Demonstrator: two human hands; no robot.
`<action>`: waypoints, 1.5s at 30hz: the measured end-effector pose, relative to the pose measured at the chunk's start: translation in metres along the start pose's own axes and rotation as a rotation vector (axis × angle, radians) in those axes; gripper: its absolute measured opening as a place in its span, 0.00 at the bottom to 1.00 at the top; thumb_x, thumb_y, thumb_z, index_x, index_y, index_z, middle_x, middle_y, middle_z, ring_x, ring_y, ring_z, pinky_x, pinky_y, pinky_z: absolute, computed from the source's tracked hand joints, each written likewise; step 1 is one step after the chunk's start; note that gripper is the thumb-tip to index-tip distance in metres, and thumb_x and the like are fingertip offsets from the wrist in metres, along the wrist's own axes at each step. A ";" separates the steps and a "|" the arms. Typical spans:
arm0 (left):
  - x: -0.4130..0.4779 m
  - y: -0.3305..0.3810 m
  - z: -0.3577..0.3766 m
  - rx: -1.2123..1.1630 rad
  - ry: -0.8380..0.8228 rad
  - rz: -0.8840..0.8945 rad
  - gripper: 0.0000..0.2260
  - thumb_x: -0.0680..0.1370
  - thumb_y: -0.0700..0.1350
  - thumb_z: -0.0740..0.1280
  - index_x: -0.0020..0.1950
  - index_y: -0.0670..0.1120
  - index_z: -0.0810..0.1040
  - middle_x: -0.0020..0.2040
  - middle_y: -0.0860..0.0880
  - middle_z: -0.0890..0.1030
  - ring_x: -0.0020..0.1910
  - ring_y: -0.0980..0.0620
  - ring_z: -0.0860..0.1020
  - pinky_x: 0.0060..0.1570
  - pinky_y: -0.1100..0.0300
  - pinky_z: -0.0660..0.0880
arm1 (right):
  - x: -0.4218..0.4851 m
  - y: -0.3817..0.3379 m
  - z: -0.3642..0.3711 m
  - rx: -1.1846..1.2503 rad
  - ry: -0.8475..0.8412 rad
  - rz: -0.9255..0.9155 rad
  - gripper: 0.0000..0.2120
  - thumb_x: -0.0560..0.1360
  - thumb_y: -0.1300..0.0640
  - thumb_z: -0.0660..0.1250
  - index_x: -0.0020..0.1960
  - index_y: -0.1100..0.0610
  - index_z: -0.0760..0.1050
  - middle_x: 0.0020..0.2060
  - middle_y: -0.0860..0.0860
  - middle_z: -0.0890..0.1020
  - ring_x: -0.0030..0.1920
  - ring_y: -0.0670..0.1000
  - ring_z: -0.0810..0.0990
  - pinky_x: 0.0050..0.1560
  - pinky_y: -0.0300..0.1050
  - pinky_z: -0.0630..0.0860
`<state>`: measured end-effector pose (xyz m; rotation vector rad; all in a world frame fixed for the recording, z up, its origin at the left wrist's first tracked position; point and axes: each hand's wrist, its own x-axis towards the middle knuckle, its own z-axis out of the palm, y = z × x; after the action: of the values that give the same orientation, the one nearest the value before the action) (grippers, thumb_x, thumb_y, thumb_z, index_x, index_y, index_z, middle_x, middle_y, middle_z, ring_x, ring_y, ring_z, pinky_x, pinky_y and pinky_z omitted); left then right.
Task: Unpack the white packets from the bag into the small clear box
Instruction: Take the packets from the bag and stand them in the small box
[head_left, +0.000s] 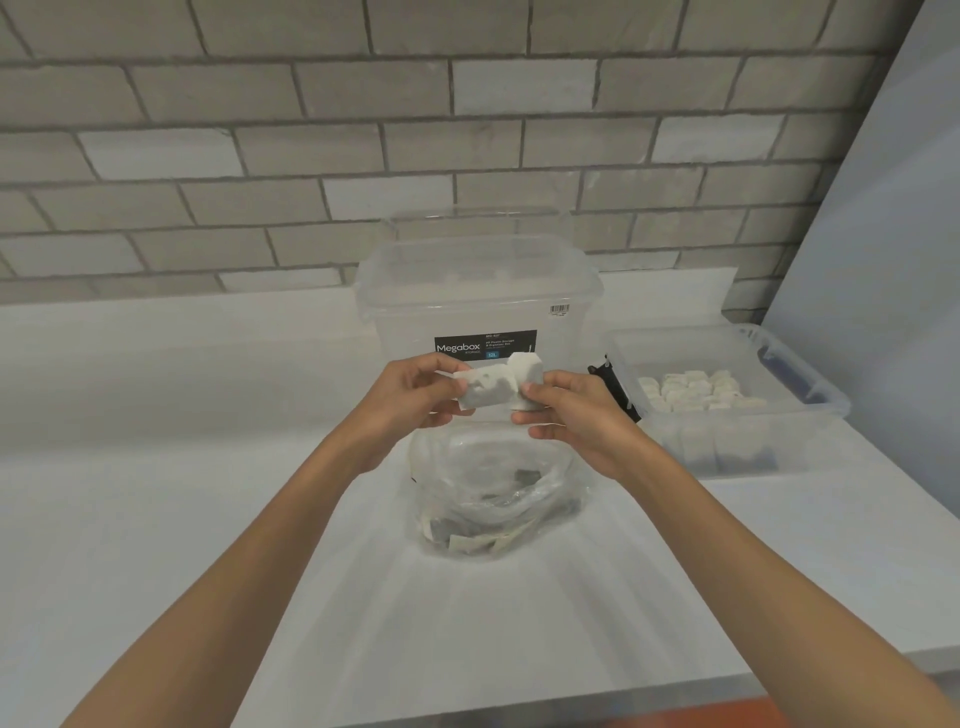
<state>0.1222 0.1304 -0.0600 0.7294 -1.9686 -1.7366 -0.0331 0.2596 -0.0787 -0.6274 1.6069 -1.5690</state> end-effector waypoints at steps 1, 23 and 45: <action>0.000 0.001 0.003 -0.026 0.014 0.008 0.04 0.78 0.38 0.67 0.51 0.44 0.79 0.42 0.47 0.83 0.43 0.49 0.84 0.42 0.64 0.77 | -0.001 -0.001 0.001 0.028 -0.017 0.006 0.04 0.78 0.60 0.67 0.50 0.60 0.78 0.41 0.55 0.81 0.41 0.52 0.84 0.33 0.38 0.77; 0.004 0.004 0.030 -0.006 0.189 0.145 0.05 0.74 0.46 0.73 0.47 0.47 0.81 0.41 0.52 0.82 0.38 0.61 0.79 0.37 0.71 0.73 | -0.005 0.008 0.006 -0.132 0.006 -0.313 0.10 0.74 0.64 0.71 0.55 0.60 0.80 0.44 0.56 0.85 0.41 0.50 0.84 0.40 0.39 0.79; 0.023 0.024 0.045 0.287 0.083 0.330 0.04 0.72 0.47 0.74 0.41 0.48 0.84 0.38 0.53 0.85 0.41 0.56 0.82 0.48 0.60 0.76 | -0.008 -0.035 -0.031 -0.332 0.012 -0.430 0.13 0.69 0.59 0.76 0.52 0.57 0.80 0.42 0.53 0.85 0.42 0.47 0.83 0.45 0.35 0.77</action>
<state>0.0740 0.1533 -0.0437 0.5187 -2.1612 -1.2320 -0.0594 0.2806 -0.0452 -1.2093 1.8457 -1.6093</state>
